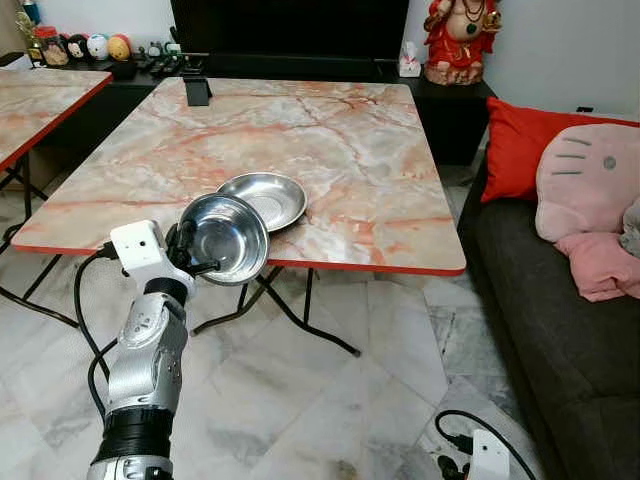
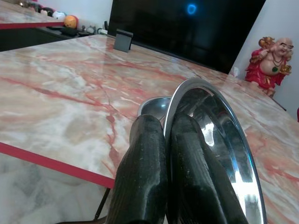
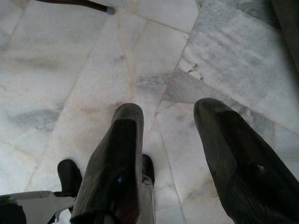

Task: Setting the table

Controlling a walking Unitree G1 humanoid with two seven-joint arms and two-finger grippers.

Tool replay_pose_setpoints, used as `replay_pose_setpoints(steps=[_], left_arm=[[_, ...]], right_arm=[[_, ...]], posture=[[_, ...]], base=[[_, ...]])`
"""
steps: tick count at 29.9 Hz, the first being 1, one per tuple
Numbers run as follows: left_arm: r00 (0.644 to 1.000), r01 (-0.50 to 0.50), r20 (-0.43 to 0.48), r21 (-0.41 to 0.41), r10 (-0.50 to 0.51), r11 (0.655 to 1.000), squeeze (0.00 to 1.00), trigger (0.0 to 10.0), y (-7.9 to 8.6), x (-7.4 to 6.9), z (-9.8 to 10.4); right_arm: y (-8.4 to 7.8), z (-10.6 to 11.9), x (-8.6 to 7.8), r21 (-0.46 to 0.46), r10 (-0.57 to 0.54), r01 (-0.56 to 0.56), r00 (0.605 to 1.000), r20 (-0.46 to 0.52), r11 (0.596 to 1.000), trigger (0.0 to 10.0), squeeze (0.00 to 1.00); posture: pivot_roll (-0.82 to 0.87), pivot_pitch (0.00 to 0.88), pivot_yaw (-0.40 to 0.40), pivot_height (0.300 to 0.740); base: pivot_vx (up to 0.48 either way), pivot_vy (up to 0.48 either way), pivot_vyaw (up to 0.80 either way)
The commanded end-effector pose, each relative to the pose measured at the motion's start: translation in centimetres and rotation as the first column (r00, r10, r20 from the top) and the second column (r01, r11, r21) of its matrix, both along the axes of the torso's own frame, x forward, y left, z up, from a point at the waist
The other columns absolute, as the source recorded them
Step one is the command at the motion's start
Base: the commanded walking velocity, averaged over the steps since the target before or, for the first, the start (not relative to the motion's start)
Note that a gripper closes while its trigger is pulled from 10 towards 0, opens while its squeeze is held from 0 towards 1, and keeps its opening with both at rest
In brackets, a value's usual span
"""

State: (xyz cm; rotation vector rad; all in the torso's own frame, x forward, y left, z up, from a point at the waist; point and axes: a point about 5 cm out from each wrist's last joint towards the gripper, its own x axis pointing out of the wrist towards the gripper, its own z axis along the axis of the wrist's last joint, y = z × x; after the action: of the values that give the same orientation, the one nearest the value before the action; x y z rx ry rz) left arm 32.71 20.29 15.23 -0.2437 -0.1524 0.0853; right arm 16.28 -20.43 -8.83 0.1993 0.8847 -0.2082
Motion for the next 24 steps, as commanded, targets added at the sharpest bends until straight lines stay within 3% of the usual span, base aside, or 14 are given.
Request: replay_pose_setpoints(steps=[1,24], left_arm=[[0.999,0.001,0.043,-0.011,0.000,1.000,0.00,10.0,-0.09,0.08,0.98],[0.996,0.016,0.084,-0.045,-0.013,0.999,0.00,10.0,-0.65,0.21,1.76]], right_arm=[[-0.10,-0.03,-0.11,-0.001,-0.003,0.003,1.000,-0.003,1.000,10.0,0.00],[-0.10,-0.14,-0.44,-0.005,0.014,-0.014,1.000,-0.007,1.000,10.0,0.00]], posture=[[0.02,0.000,-0.032,0.740],[0.03,0.000,-0.027,0.740]], base=[[0.000,0.000,0.00],[0.345,0.000,0.00]])
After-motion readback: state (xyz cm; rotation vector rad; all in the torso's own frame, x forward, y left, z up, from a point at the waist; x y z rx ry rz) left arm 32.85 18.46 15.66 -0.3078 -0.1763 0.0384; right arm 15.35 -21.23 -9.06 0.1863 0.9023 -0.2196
